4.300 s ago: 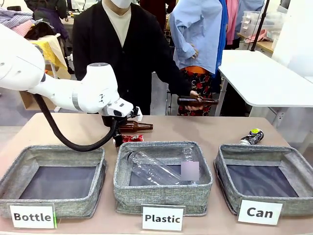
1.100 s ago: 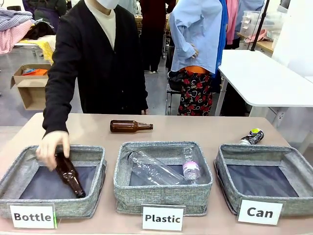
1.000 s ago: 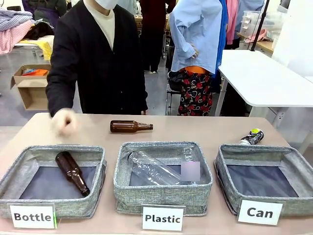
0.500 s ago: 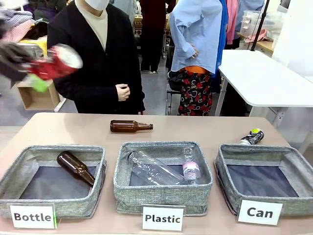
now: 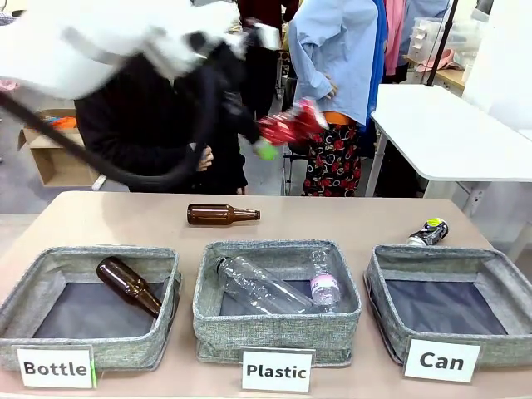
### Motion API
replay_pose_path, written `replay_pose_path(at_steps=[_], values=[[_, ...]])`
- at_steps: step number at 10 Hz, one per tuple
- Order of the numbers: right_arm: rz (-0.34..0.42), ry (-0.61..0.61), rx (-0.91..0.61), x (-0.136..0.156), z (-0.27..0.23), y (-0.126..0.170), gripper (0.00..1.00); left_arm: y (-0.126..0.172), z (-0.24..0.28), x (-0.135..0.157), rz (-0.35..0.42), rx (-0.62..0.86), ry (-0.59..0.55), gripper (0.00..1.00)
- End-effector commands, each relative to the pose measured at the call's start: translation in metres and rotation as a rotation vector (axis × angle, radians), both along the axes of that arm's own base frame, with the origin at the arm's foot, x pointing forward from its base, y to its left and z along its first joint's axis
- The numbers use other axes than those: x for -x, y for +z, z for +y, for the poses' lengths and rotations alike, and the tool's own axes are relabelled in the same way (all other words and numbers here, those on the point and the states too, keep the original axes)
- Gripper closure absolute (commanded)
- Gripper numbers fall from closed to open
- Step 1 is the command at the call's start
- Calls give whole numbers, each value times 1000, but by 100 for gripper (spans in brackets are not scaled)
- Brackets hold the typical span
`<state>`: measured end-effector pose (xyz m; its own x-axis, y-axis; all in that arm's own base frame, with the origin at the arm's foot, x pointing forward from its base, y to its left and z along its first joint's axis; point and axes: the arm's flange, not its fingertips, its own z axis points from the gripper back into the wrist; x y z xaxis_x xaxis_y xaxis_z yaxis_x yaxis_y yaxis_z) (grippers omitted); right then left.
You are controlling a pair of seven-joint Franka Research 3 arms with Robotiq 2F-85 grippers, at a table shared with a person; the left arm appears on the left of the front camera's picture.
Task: Sort the can waste into the basket.
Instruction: Pick up the can waste from the table and place it in the right Fabric basket.
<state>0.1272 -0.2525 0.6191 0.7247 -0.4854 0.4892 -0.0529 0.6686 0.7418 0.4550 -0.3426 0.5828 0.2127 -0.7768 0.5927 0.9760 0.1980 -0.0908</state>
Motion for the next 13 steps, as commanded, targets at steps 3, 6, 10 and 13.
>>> replay_pose_path(at_steps=[3, 6, 10, 13], values=[[-75, -21, -10, 8, -49, -16, 0, -30, -184, 1, 81, -198, -215, 42], [-44, -38, -24, 8, -45, -23, 0, -93, -284, 21, 123, -316, -297, 42], [-44, -38, -24, 8, -45, -23, 0, -112, -303, 14, 40, -293, -292, 42], [-44, -38, -24, 8, -45, -23, 0, -112, -297, 16, 18, -269, -305, 0]])
